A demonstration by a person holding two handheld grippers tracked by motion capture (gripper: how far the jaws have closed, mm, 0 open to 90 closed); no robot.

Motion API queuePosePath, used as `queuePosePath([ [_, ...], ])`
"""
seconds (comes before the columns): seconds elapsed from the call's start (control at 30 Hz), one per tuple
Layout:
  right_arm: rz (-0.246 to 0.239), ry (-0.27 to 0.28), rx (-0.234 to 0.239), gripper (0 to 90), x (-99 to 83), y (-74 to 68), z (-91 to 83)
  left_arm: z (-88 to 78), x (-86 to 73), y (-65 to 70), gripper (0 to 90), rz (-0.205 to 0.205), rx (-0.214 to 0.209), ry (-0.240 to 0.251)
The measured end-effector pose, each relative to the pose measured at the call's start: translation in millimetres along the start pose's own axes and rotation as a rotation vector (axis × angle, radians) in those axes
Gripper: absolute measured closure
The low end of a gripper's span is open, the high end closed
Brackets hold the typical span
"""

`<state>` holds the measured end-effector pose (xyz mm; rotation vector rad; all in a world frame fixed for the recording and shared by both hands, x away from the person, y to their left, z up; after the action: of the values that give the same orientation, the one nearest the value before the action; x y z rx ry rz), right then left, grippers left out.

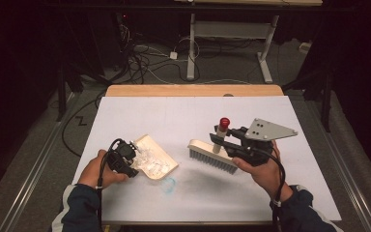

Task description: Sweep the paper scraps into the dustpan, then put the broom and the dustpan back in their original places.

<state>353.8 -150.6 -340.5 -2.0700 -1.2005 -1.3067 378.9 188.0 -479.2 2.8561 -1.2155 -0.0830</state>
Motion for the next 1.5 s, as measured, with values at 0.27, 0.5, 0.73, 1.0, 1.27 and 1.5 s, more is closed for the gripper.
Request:
queuePosePath([
  [0.27,0.044,-0.022,0.01,69.9,-19.1,12.8,-34.2,0.8,-0.7,-1.6,62.9,-0.013,-0.024,0.025],
  [0.5,0.06,-0.055,0.005,69.9,-32.4,19.7,-60.7,-4.8,-5.3,-1.0,63.0,-0.035,-0.029,0.058],
  [0.73,0.098,-0.099,0.054,69.9,-48.1,28.3,-78.1,-2.8,-20.0,-4.1,63.0,-0.115,-0.047,0.111],
  [1.0,0.094,-0.19,0.121,69.9,-60.1,37.9,-82.4,0.4,-28.1,-10.9,62.9,-0.23,-0.02,0.14],
  [1.27,0.106,-0.266,0.15,69.8,-67.8,57.4,-70.3,0.5,-30.0,-24.9,62.8,-0.376,-0.012,0.205],
  [1.5,0.127,-0.276,0.134,69.7,-69.0,73.1,-63.8,1.3,-24.9,-27.6,62.5,-0.426,-0.017,0.243],
])
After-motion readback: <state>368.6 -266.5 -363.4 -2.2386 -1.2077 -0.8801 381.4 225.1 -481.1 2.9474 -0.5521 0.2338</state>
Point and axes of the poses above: each handheld gripper's, and its own axes: z roughly forward along the jaws, x roughly out of its top, y roughly to its right, the point moved 4 cm from there along z, roughly forward along the jaws, and after that the axes turned 13 degrees about -y, right-handed, at the moved point
